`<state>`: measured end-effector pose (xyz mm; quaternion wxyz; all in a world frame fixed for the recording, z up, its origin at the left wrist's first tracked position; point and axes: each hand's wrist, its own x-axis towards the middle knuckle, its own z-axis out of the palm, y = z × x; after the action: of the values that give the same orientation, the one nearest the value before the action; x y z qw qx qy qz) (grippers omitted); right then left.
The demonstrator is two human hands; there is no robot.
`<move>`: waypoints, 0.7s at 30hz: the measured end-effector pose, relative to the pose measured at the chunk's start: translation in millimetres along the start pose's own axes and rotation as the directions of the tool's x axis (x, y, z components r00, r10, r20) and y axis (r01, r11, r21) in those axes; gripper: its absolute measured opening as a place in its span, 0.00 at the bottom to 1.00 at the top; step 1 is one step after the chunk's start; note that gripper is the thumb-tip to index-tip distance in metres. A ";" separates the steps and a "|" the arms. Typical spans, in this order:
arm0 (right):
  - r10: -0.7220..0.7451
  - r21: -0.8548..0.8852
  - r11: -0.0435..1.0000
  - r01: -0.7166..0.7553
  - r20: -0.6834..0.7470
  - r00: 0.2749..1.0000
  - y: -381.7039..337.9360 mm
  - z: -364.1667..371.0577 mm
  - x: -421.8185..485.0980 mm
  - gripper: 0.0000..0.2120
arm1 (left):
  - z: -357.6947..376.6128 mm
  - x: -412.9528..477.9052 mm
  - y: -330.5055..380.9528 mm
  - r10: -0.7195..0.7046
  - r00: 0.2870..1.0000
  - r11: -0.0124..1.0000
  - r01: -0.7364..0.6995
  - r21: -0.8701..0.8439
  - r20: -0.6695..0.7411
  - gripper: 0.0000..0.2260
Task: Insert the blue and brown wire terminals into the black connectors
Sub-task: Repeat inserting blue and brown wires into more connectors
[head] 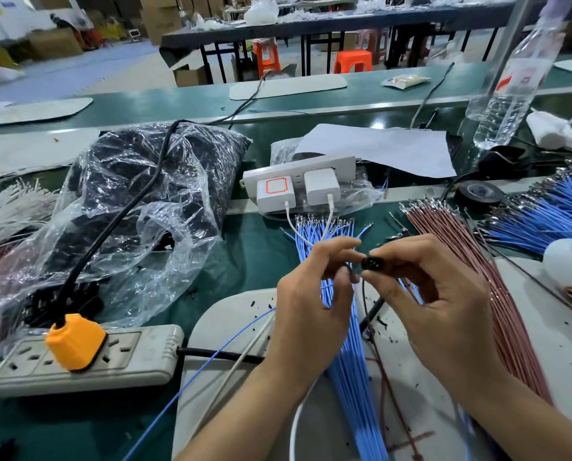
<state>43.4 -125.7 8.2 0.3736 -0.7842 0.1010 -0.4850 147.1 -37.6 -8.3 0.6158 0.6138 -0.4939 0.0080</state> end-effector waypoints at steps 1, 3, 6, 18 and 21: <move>0.009 -0.006 1.000 -0.009 -0.002 1.000 0.2 -0.7 0.5 0.07 | -0.6 -0.4 2.0 0.001 1.000 0.999 -0.001 -0.044 0.006 0.12; 0.022 -0.023 0.999 -0.022 0.003 1.000 1.0 -1.9 1.2 0.08 | -1.2 -0.7 5.4 0.006 0.999 0.992 0.000 -0.126 0.045 0.13; 0.026 -0.043 0.999 -0.025 0.025 0.999 1.2 -2.8 2.1 0.12 | 1.2 -0.3 5.4 0.008 0.999 0.991 -0.001 -0.135 0.051 0.12; 0.181 0.010 0.983 -0.184 0.123 0.976 6.0 -2.8 3.8 0.20 | -2.5 2.4 2.9 0.104 0.995 0.995 -0.104 0.011 0.001 0.09; 0.212 0.025 0.975 -0.219 0.162 0.964 6.5 -3.3 4.4 0.19 | -2.0 2.1 3.2 0.139 0.990 0.990 -0.139 0.008 0.021 0.08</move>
<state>44.2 -134.2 7.6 0.4475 -0.7966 0.1453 -0.3795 147.4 -36.5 -4.1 0.6057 0.5807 -0.5419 0.0469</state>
